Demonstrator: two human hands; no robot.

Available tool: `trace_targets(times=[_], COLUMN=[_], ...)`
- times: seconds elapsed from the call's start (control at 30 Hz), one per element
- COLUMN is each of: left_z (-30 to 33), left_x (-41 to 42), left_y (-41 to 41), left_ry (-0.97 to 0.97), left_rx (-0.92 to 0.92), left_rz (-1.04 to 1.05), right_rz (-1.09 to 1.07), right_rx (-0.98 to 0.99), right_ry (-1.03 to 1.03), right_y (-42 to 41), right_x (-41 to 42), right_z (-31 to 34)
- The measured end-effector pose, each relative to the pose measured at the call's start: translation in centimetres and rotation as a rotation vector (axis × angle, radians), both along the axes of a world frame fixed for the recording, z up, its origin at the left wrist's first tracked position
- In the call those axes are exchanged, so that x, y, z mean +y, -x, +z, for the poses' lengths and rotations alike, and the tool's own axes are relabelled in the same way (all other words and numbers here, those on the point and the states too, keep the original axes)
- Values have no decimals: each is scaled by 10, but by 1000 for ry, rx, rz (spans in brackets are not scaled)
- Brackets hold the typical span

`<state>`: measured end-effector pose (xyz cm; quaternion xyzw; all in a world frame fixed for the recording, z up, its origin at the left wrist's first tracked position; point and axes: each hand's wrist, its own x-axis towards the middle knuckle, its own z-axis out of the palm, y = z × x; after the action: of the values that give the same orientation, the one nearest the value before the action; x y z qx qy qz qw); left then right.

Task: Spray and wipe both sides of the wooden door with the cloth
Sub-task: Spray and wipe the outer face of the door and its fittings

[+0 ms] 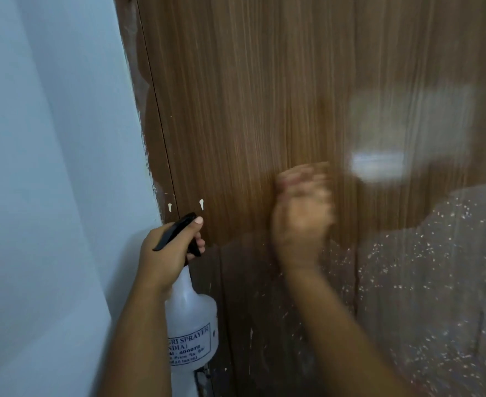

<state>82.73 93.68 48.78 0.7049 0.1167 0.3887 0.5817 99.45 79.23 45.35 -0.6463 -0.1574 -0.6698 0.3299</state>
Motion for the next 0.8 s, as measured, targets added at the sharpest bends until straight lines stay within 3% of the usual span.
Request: trace_targets(times=[0.13,0.23,0.3,0.4,0.67,0.8], left_z=[4,7,12,17,13,8], left_x=[1,-3,-10,-27,-64,-70], left_y=[8,10,8,-5,-36,-41], left_ry=[-27,-52,-54,-73,-48,-104], left_rx=[-10,-2,7,4,19,8], left_rz=[23,46,42,-13,-204,-266], right_rz=[225,244,270,276,-87,-170], right_rx=[-37,-76,-67,-23,-79,53], right_ry=[642,817,824,648,-54,-422], right_y=[43,47,40,28,-42,-57], right_x=[101,114,101,50,-190,-238], right_z=[-45,-48,-46,-36,-11,-10])
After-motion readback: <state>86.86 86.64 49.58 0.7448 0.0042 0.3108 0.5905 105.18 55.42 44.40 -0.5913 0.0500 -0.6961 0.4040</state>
